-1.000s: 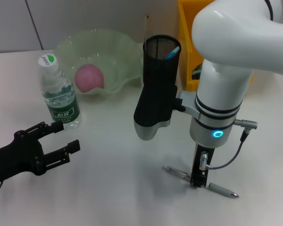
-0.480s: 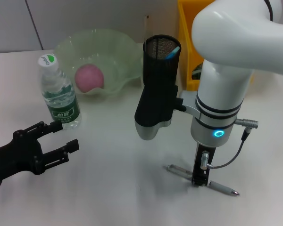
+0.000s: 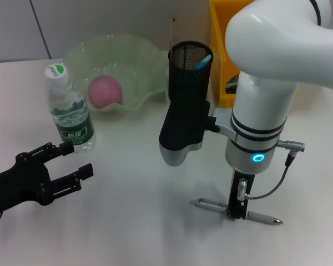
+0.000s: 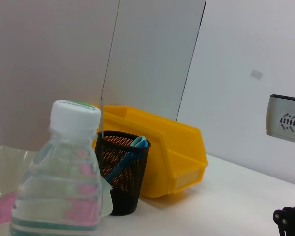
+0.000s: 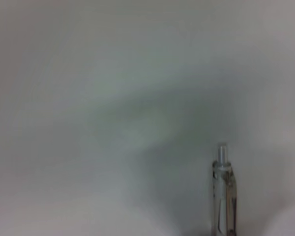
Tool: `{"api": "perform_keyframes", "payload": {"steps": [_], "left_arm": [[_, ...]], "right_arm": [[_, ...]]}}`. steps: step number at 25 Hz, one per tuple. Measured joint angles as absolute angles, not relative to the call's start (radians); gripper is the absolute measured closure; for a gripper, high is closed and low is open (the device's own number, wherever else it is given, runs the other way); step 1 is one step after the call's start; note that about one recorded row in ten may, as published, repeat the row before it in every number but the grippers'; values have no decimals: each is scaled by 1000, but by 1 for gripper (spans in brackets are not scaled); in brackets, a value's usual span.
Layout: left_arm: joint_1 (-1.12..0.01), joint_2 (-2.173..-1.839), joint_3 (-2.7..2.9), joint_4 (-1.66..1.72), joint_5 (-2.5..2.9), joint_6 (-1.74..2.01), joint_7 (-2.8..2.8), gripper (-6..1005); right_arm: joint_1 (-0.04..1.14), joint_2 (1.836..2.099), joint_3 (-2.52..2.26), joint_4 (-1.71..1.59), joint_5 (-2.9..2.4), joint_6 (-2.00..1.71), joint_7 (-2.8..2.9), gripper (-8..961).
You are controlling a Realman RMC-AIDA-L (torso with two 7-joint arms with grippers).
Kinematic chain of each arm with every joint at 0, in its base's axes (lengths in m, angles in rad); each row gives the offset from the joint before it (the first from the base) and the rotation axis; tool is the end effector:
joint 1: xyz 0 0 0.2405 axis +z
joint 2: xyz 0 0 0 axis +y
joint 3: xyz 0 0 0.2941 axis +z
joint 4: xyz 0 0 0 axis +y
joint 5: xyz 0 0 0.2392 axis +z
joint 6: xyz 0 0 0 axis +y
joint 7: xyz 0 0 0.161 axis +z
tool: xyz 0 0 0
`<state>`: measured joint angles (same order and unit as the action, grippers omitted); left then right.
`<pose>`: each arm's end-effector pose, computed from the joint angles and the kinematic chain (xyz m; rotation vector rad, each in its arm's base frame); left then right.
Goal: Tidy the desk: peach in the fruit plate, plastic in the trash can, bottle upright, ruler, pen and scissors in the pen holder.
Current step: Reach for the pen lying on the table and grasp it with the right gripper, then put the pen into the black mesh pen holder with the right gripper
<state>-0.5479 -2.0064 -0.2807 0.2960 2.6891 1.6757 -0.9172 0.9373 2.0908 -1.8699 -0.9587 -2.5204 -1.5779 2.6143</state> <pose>-0.3609 0.3227 -0.0370 -2.5412 -0.6057 -0.8798 0.1698 0.3777 -0.1351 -2.7735 0.5372 -1.2043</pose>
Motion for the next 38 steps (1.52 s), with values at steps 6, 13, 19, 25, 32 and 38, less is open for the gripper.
{"api": "perform_keyframes", "payload": {"steps": [6, 13, 19, 25, 32, 38], "left_arm": [[-548, -2006, -281, 296, 2689, 1677, -917, 223], [-548, -2006, -281, 297, 2689, 1678, -917, 223], [-548, -2006, -289, 312, 2688, 1678, -917, 223], [-539, -2003, -286, 315, 2648, 1677, -916, 222], [-538, -2001, -281, 314, 2643, 1700, -914, 222], [-541, -2003, -277, 314, 2644, 1708, -908, 223]], "right_arm": [[937, 2091, -1868, -959, -2520, -1580, 2615, 838], [936, 2089, -1804, -968, -2514, -1582, 2597, 838], [920, 2084, -1605, -968, -2513, -1580, 2503, 838], [874, 2083, -1359, -973, -2474, -1567, 2337, 838], [793, 2080, -1130, -967, -2302, -1544, 2091, 838], [741, 2079, -1030, -964, -2173, -1531, 1975, 839]]}}
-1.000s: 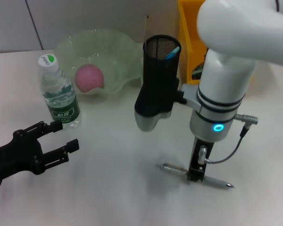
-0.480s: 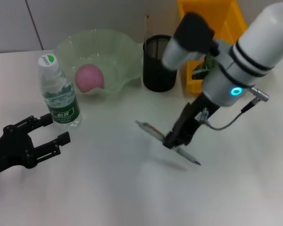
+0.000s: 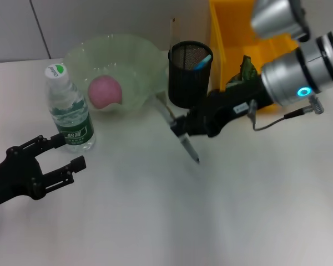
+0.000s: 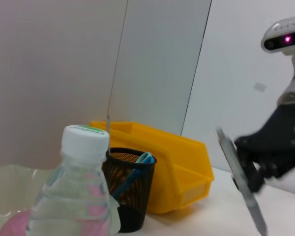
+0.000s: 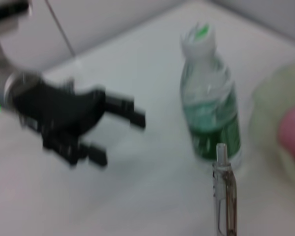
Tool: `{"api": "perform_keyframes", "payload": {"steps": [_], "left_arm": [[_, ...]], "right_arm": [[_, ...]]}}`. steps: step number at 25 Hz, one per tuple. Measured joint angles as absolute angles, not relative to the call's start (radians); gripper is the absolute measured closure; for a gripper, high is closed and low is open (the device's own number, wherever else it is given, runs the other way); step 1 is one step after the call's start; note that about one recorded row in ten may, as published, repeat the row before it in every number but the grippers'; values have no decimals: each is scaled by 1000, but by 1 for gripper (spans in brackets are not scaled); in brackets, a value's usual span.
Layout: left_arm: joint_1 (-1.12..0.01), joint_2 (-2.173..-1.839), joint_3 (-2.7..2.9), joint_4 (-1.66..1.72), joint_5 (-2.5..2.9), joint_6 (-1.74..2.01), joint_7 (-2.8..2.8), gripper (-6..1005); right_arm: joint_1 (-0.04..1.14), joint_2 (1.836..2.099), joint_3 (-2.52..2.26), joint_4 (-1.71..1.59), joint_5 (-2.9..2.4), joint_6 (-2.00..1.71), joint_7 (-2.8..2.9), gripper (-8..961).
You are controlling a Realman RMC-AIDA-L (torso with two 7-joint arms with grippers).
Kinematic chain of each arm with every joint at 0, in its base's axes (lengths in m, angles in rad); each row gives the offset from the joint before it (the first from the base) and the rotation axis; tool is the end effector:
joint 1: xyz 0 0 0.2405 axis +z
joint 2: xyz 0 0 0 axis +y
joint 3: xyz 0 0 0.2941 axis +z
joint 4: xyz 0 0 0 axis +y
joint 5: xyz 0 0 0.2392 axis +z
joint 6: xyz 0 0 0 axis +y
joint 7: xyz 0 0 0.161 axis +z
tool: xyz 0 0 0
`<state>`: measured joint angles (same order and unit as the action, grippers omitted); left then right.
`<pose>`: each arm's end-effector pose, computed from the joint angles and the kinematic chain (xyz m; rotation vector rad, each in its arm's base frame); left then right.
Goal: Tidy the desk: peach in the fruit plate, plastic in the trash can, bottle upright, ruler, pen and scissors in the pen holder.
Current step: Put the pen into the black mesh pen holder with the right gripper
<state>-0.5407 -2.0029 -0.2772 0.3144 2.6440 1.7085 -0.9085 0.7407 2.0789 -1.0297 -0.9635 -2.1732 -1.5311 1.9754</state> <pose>-0.3611 0.3233 -0.0261 -2.5036 -0.5725 -0.9106 0.1825 0.4332 -0.0391 -2.9508 0.6700 0.2107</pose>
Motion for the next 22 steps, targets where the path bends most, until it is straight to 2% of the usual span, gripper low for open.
{"api": "perform_keyframes", "payload": {"steps": [9, 22], "left_arm": [[-546, -2006, -265, 312, 2639, 1731, -902, 223], [-544, -2006, -256, 306, 2638, 1753, -869, 223]], "right_arm": [[659, 2078, -913, -881, -1870, -1452, 1753, 839], [637, 2078, -883, -738, -1590, -1304, 1498, 839]]}}
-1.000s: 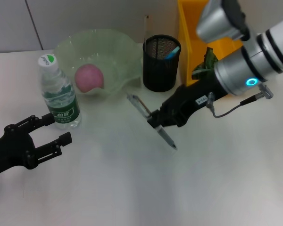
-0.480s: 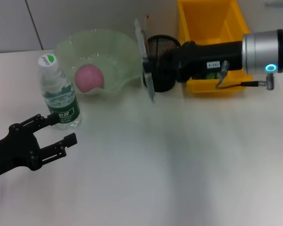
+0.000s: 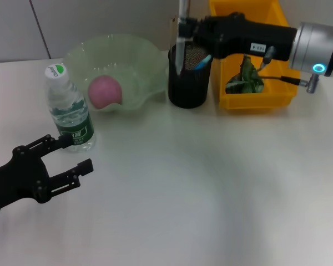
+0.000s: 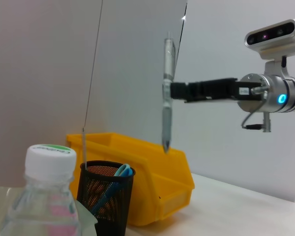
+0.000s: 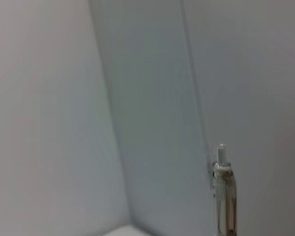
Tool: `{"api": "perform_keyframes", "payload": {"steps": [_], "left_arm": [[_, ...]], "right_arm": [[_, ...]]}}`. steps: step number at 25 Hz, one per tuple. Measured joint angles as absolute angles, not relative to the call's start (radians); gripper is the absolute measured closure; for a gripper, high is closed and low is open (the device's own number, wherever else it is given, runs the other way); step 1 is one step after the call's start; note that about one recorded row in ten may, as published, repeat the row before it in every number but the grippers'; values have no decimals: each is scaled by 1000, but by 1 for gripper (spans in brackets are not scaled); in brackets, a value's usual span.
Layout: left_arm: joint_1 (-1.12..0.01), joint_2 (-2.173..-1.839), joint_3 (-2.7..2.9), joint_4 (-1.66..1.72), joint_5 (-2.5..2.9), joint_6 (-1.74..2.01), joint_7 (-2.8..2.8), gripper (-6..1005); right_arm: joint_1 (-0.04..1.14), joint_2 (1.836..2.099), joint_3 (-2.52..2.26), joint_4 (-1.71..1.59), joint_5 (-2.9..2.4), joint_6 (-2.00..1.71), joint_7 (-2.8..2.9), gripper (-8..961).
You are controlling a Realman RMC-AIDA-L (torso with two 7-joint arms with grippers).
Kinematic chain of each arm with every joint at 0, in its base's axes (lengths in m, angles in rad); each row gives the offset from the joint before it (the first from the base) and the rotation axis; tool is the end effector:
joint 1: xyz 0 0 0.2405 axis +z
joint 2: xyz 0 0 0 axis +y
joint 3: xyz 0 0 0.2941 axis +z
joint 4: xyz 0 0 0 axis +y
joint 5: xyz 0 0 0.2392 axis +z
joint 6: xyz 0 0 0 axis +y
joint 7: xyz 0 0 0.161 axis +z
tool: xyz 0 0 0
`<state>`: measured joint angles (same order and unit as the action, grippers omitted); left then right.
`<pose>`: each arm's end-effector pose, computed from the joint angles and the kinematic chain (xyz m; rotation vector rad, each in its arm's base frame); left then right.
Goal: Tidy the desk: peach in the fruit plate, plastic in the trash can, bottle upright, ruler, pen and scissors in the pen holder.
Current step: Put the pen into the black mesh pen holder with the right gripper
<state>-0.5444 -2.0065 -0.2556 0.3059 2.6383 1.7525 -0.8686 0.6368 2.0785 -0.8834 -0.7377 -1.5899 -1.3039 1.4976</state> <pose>-0.3514 0.3195 -0.0288 -2.5401 -0.4943 -0.9550 0.2094 0.4574 -0.0058 -2.4722 0.5315 0.9747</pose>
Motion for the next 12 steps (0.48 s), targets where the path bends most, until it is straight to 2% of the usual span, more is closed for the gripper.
{"api": "perform_keyframes", "payload": {"steps": [12], "left_arm": [[-547, -2012, -254, 306, 2638, 1753, -876, 225]], "right_arm": [[652, 2084, -894, -539, -1318, -1155, 1160, 813]]}}
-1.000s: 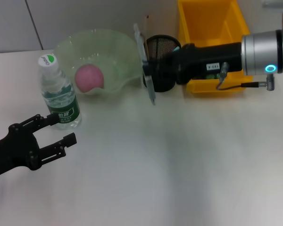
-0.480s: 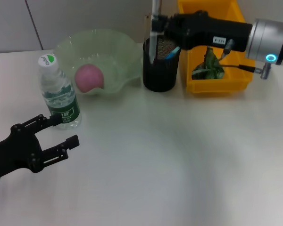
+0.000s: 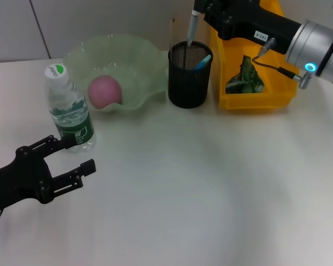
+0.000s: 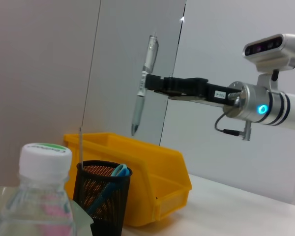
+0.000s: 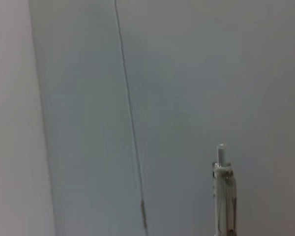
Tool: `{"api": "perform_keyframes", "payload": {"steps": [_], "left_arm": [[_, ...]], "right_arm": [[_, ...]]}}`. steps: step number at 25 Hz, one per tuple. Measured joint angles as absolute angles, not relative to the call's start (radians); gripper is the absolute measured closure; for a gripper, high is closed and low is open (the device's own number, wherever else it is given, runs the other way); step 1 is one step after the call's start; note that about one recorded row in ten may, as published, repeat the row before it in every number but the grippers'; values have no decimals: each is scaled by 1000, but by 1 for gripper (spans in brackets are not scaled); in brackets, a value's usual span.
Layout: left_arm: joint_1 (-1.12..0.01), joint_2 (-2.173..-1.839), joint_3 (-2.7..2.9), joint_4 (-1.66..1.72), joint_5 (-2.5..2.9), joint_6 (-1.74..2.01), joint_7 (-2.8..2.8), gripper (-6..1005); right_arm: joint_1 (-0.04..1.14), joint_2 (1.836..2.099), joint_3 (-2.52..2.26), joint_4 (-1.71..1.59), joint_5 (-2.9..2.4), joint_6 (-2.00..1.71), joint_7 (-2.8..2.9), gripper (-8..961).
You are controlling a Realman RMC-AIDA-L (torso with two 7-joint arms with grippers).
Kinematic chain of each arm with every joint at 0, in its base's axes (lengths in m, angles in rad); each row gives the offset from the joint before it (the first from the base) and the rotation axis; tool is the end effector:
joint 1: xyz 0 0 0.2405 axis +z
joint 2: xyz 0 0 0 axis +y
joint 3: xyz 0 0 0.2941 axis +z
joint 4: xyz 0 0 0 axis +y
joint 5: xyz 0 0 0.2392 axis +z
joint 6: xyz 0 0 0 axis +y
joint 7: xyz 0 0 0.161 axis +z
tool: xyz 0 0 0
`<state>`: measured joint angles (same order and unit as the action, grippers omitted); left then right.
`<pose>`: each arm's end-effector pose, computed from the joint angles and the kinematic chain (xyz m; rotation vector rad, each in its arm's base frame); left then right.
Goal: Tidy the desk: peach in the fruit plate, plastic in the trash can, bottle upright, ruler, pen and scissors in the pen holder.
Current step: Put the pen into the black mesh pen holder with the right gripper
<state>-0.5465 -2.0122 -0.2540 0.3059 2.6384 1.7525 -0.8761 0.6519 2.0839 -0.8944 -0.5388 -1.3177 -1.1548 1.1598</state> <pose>-0.3494 0.3194 -0.0316 -2.5437 -0.5045 -0.9639 0.2309 0.4727 -0.0172 -2.2209 0.4704 1.0166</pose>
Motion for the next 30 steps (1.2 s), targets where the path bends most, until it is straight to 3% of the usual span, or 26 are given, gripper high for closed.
{"api": "perform_keyframes", "payload": {"steps": [30], "left_arm": [[-544, -2019, -263, 315, 2638, 1727, -943, 223]], "right_arm": [[791, 2089, -897, -265, -1129, -947, 823, 736]]}}
